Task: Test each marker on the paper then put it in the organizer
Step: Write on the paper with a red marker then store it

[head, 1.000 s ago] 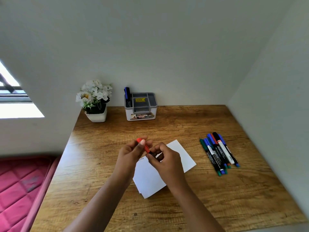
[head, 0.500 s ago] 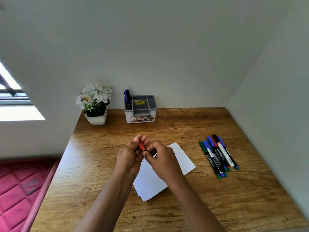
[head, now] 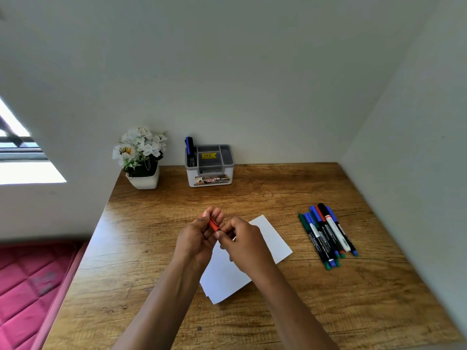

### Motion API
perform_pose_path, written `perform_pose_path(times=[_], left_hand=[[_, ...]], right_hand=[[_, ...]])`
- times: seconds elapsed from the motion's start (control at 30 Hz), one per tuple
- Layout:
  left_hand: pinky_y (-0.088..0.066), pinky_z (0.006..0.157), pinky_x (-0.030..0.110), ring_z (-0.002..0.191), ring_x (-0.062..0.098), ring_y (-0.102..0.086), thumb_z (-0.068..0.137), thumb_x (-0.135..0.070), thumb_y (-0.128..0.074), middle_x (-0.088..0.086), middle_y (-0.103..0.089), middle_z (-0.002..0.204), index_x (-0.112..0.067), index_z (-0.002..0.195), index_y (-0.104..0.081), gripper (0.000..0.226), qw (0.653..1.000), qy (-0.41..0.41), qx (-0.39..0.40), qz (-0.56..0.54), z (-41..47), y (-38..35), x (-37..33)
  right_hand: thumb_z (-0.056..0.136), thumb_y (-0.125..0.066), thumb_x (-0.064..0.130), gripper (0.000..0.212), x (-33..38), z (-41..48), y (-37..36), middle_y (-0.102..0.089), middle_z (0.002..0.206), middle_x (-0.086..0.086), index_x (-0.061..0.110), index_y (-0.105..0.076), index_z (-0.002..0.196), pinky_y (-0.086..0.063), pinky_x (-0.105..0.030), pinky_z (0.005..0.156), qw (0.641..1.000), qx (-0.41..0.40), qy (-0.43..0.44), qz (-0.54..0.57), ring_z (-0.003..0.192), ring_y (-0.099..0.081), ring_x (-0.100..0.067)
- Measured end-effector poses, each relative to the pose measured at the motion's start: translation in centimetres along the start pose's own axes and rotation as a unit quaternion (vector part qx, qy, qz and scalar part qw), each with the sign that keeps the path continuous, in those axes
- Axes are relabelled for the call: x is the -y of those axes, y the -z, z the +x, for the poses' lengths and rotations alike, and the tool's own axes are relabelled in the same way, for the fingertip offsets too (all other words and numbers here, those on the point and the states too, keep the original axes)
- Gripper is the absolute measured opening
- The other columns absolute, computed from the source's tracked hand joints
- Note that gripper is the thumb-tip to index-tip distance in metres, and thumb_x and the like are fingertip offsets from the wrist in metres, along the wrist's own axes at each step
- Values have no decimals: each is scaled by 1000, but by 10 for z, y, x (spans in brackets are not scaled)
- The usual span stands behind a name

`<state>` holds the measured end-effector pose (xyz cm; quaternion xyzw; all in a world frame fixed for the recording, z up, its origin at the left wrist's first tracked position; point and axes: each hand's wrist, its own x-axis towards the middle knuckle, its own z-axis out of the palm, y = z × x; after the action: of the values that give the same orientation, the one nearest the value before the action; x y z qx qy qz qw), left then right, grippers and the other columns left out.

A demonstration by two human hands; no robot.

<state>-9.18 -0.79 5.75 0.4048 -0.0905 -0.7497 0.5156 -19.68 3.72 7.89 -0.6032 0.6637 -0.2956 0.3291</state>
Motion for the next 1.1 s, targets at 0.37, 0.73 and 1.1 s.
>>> perform_pose_path(times=[0.37, 0.73, 1.1], left_hand=[[-56, 55, 20, 65, 13, -70, 100, -10, -44, 12, -67, 91, -1, 105, -61, 20, 999, 9, -34, -13, 7, 1, -1], [-57, 59, 21, 67, 10, -71, 99, -11, -44, 3, -73, 72, -8, 100, -58, 14, 993, -83, -55, -59, 38, 44, -81], [-53, 72, 25, 86, 4, -66, 95, -17, -55, -12, -70, 97, -22, 106, -63, 15, 762, -327, 7, 559, 0, 78, 0]], right_hand=[[94, -55, 27, 15, 6, 0, -4, -68, 95, -1, 17, -57, 104, -44, -19, 67, 994, -26, 36, -100, 84, -63, -13], [93, -57, 26, 13, -10, -14, 10, -69, 75, -1, 19, -55, 83, -39, -20, 43, 979, 59, -111, 158, 42, -49, -5], [98, -42, 12, 27, -32, 8, 18, -71, 91, -11, 13, -69, 103, -54, -23, 45, 820, 18, -143, 553, 59, -67, -17]])
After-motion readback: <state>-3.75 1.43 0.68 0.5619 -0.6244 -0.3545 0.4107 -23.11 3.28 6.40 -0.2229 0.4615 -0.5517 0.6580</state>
